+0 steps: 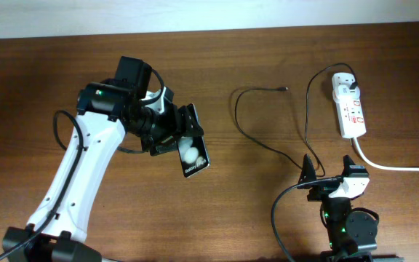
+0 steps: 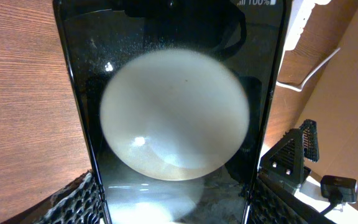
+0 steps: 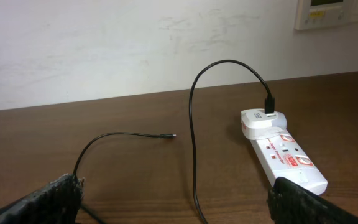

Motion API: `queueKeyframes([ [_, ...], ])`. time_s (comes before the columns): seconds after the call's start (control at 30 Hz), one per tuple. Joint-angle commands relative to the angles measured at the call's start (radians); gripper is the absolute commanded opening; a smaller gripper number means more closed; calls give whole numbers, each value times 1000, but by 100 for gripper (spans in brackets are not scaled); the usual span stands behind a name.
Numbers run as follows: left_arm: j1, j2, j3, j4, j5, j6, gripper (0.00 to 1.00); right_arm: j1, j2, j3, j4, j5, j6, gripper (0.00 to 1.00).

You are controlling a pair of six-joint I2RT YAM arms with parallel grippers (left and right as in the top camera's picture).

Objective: Plug charger to phone and switch on socket

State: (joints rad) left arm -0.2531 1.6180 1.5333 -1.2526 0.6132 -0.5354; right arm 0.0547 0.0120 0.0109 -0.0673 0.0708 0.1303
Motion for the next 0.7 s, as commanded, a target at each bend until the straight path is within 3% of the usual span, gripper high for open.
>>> queueKeyframes([
  [0.0, -2, -2, 6, 1, 11, 13, 56, -4, -8, -5, -6, 13, -2, 99],
  [0.6, -1, -2, 6, 2, 22, 12, 55, -4, -6, -5, -3, 13, -2, 99],
  [0.67, 0, -2, 6, 6, 23, 12, 55, -3, -6, -5, 9, -53, 72, 99],
])
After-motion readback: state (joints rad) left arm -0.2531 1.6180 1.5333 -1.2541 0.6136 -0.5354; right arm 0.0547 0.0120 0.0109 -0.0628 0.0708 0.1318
